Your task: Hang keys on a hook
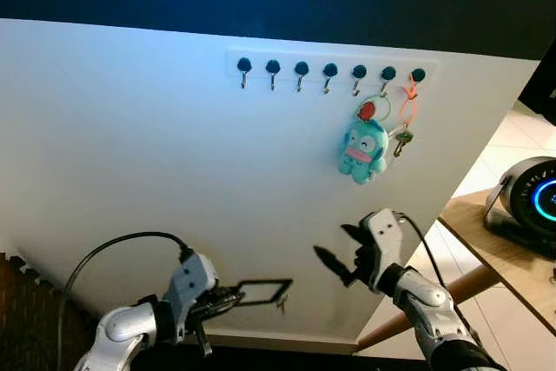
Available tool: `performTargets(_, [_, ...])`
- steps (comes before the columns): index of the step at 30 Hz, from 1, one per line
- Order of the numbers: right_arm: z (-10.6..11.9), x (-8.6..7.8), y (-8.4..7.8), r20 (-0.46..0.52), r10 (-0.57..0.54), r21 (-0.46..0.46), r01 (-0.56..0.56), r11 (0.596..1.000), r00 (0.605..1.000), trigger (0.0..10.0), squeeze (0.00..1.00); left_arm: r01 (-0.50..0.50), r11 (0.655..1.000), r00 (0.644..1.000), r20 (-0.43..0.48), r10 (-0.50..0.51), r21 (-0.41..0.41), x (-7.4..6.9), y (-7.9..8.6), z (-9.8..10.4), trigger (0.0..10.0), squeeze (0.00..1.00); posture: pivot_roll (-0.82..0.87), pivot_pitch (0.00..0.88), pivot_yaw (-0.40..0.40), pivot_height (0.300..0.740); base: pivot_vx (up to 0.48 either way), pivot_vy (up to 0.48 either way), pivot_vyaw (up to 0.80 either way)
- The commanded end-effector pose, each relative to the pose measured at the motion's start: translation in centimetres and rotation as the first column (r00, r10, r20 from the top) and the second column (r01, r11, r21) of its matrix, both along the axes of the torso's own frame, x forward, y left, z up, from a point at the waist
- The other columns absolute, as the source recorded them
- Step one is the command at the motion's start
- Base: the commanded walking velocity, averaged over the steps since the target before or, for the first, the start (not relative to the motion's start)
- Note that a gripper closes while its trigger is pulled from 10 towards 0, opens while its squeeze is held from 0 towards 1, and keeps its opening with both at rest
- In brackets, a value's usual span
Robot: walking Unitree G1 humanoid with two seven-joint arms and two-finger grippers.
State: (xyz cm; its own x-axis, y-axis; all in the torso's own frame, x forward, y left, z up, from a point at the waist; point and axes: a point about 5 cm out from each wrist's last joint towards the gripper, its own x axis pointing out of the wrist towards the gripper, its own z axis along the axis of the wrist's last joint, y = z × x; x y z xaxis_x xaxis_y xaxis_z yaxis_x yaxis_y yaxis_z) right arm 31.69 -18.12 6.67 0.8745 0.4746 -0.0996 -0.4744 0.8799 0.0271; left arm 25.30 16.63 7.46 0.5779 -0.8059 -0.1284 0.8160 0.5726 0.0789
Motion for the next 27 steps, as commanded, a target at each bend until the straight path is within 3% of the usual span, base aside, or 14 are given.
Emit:
performTargets(1, [-1.5, -0.8, 0.3, -0.060, -0.025, 0.047, 0.028, 0.999, 0.998, 10.0, 0.00, -0.040, 0.995, 0.998, -0.045, 0.036, -0.096, -0.3, -0.4, -0.2, 0.0, 0.00, 0.09, 0.060, -0.071, 0.740, 0.000, 0.000, 0.00])
performTargets(2, [-1.5, -0.8, 0.3, -0.060, -0.025, 0.047, 0.028, 0.999, 0.998, 10.0, 0.00, -0.040, 0.995, 0.998, -0.045, 0.036, -0.096, -0.3, -0.4, -0.2, 0.0, 0.00, 0.09, 0.060, -0.071, 0.740, 0.000, 0.000, 0.00])
performTargets(7, [-3.6, -2.4, 2.1, -0.102, -0.014, 0.027, 0.016, 0.999, 0.995, 10.0, 0.00, -0.125, 0.949, 0.987, -0.136, 0.088, -0.291, -1.3, -0.5, 0.1, 0.0, 0.00, 0.08, 0.069, -0.082, 0.740, 0.000, 0.000, 0.00])
performTargets(13, [-4.6, -3.0, 2.1, -0.134, -0.046, -0.007, 0.046, 0.999, 0.990, 10.0, 0.00, -0.131, 0.947, 0.988, -0.113, 0.102, -0.292, -1.5, -0.4, 0.5, 0.0, 0.00, 0.08, 0.070, -0.087, 0.740, 0.000, 0.000, 0.00])
performTargets(17, [-6.4, -4.0, 1.2, -0.219, -0.109, -0.105, 0.087, 0.991, 0.970, 10.0, 0.00, -0.179, 0.927, 0.984, -0.053, 0.171, -0.330, -1.0, -0.2, 1.9, 0.0, 0.00, 0.09, 0.074, -0.093, 0.740, 0.000, 0.000, 0.00])
performTargets(22, [-10.1, -7.5, 0.6, -0.379, -0.107, -0.293, -0.009, 0.956, 0.919, 10.0, 0.00, -0.145, 0.908, 0.987, 0.008, 0.161, -0.394, -0.4, -1.0, 4.5, 0.0, 0.00, 0.09, 0.074, -0.098, 0.740, 0.000, 0.000, 0.00])
performTargets(27, [-11.4, -8.9, 0.3, -0.440, -0.122, -0.358, -0.049, 0.932, 0.890, 10.0, 0.00, -0.114, 0.910, 0.989, 0.045, 0.143, -0.398, -0.1, -1.4, 5.5, 0.0, 0.00, 0.09, 0.074, -0.099, 0.740, 0.000, 0.000, 0.00])
